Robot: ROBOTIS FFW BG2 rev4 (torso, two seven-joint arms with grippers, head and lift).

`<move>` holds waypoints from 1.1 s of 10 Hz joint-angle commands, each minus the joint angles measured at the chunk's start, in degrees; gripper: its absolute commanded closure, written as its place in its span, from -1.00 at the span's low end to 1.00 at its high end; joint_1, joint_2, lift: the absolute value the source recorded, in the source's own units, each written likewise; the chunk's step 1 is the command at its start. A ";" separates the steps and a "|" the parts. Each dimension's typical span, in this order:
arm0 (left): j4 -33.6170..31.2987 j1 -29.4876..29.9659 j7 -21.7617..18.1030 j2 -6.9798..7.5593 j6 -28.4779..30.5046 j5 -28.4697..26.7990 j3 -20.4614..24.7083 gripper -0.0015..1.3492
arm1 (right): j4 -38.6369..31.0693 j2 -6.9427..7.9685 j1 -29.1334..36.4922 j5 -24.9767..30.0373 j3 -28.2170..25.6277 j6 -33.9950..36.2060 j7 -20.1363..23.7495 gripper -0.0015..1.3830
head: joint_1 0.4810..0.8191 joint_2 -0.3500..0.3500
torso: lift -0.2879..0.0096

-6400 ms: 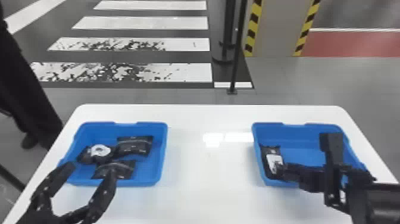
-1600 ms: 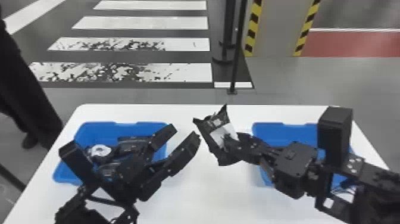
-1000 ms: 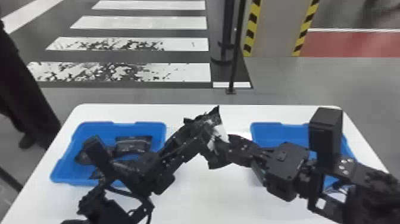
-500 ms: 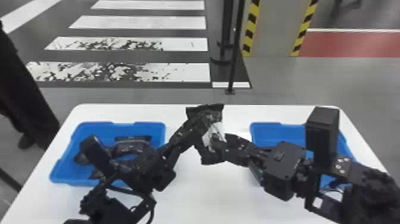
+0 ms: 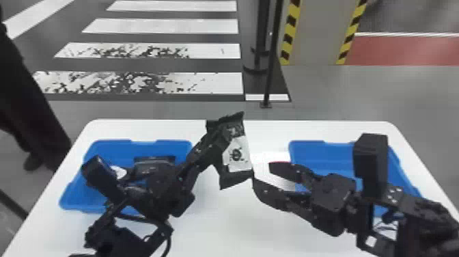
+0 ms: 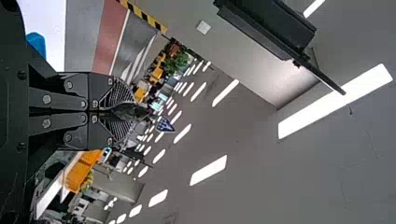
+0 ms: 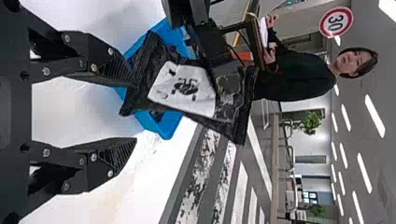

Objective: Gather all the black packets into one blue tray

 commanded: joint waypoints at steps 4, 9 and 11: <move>0.00 3.68 -3.06 1.07 -1.74 -7.95 11.00 0.79 | 6.77 0.49 -2.79 0.53 -8.17 -3.08 -0.89 -0.78 | 0.27 -0.08 | 0.20; 1.40 3.96 -3.06 -0.08 -3.00 -23.83 28.25 0.58 | 7.76 1.19 -2.37 0.30 -8.86 -3.37 -0.97 -0.78 | 0.27 0.35 | 0.20; 8.01 0.87 -2.88 0.89 -6.52 -25.20 29.40 -0.49 | 8.32 1.28 -2.37 -0.15 -9.09 -3.51 -0.97 -0.78 | 0.27 0.53 | 0.20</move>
